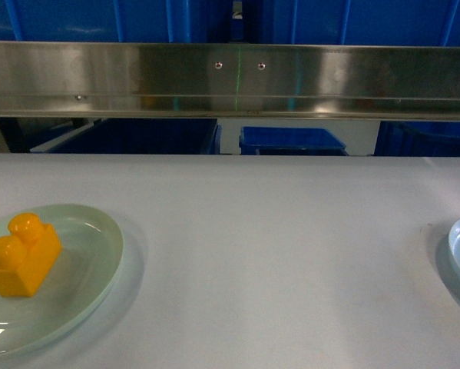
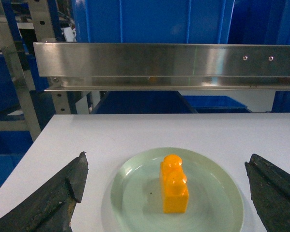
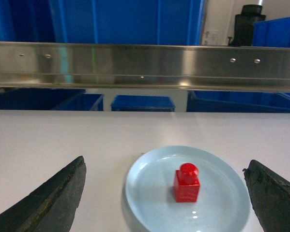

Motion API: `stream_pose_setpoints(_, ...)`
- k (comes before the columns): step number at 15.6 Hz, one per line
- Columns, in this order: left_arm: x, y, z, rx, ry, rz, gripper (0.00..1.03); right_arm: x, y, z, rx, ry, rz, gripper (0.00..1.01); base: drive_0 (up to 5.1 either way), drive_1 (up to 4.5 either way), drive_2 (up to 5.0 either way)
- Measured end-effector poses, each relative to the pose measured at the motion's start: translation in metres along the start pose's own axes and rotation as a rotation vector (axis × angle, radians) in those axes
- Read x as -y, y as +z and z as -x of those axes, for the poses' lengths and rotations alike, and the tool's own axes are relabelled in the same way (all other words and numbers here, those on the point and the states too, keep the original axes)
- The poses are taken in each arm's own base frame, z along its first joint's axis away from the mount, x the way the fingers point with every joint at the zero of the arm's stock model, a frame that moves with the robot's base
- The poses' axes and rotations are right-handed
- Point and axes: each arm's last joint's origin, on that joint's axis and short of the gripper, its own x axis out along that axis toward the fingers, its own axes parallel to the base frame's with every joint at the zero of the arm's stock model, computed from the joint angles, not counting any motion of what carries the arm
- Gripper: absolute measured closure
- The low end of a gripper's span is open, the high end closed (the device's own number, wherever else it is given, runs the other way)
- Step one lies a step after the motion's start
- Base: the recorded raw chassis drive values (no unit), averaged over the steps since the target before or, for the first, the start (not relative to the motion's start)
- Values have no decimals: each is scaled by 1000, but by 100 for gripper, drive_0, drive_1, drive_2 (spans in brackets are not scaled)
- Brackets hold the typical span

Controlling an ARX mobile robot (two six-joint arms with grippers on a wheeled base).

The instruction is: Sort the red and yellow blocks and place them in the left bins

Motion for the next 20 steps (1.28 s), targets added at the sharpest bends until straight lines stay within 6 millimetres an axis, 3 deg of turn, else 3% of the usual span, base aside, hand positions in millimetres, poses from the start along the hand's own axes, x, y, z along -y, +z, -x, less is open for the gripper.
stream_pose_setpoints(6,-6,-2,-7,-57,10,10,5,-6,1,-14,-22,2,19,3,0,0,0)
stream_pose_setpoints(10,-2,24,-28,-103,-94,38,5,-7,16,-36,-27,2,-4,3,0,0,0)
stream_pose_setpoints(12,2,38,-48,-162,-164,44,5,-8,33,-60,-47,28,-16,3,0,0,0)
stream_pose_setpoints(14,1,44,-77,-235,-196,49,5,0,38,-99,-152,59,-35,3,0,0,0)
stream_pose_setpoints(20,-7,22,-128,-375,-167,102,5,22,-12,-166,-356,44,-56,3,0,0,0)
